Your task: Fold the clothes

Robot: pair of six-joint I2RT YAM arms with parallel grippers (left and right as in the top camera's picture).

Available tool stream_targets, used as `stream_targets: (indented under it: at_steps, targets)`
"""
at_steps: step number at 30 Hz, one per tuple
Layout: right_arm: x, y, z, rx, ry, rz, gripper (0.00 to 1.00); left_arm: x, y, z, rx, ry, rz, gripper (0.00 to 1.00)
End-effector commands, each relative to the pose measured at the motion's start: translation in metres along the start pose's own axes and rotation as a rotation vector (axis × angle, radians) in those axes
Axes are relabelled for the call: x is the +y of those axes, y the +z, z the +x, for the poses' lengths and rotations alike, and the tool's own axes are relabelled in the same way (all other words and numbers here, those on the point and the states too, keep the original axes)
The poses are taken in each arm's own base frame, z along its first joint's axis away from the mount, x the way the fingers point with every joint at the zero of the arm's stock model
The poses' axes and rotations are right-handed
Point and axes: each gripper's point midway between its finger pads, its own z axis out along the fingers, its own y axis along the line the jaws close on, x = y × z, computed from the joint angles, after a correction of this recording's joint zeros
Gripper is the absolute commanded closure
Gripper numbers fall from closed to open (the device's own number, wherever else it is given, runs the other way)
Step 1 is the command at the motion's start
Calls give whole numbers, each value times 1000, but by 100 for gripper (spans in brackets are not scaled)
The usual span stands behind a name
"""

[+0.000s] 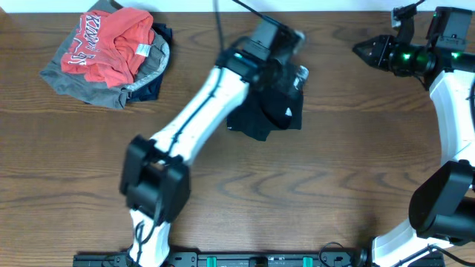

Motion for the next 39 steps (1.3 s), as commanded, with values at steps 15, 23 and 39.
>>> stream_targets:
  at_steps: [15,23,39]
  targets:
    - [31,133,127,355,-117,295,43,132,-136,4,-61,-274,-213,2]
    - [2,158,160,405,-123,499,62,156,-146,19,-29,-337,-247,2]
    - [-47,108,118,362,-61,559,99,165,-124,30,22,-356,-250,2]
